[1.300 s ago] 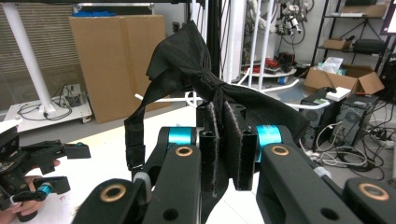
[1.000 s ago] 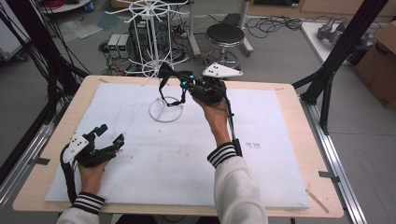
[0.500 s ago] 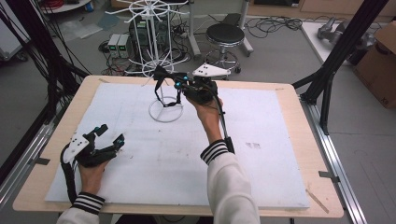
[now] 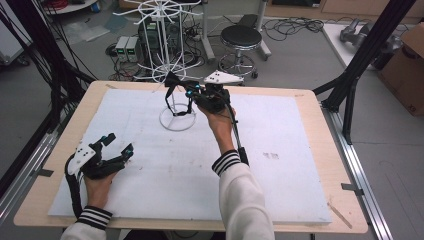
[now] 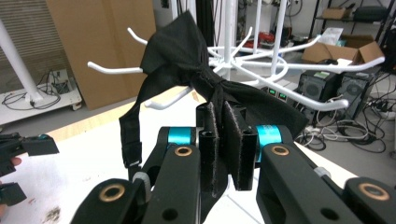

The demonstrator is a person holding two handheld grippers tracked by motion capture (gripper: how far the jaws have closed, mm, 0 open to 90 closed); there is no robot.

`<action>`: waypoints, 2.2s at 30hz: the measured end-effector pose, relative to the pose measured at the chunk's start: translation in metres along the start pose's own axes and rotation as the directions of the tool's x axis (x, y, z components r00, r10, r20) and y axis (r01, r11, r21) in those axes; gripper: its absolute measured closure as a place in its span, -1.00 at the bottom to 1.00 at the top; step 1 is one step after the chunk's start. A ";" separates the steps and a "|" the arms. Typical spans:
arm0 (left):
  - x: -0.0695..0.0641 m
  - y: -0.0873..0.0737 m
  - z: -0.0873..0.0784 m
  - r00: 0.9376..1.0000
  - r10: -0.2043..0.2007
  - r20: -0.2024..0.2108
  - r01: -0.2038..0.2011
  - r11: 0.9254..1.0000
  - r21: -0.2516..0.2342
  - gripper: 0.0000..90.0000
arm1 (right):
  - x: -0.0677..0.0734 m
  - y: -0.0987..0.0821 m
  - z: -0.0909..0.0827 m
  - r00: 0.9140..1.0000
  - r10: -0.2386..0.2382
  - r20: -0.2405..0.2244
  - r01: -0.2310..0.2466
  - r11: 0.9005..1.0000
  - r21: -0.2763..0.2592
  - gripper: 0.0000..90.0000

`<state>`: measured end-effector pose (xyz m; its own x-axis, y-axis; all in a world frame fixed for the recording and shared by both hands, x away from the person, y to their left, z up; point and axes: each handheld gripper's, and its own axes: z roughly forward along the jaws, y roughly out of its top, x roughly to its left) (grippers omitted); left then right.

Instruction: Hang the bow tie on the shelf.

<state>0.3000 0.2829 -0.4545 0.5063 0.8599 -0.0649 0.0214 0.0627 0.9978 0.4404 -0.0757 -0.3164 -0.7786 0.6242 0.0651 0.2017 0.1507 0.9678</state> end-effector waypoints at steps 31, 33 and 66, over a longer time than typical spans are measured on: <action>0.000 0.000 -0.002 1.000 0.007 0.007 -0.007 1.000 -0.007 -0.59 | 0.033 -0.010 -0.090 0.995 -0.083 0.052 0.077 0.991 0.108 -0.74; 0.000 0.000 -0.002 1.000 0.003 0.006 -0.003 1.000 -0.007 -0.59 | 0.031 -0.019 -0.112 0.993 -0.086 0.081 0.077 0.991 0.107 -0.76; -0.004 0.001 -0.003 1.000 -0.020 0.011 0.020 1.000 0.024 -0.59 | -0.001 -0.190 -0.211 0.928 0.086 0.362 -0.055 0.994 -0.097 -0.98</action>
<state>0.2953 0.2809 -0.4532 0.5154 0.8527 -0.0849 0.0523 0.0676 0.9963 0.2769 -0.2668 -0.4490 -0.4902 0.8698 0.0558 0.1853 0.0414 0.9818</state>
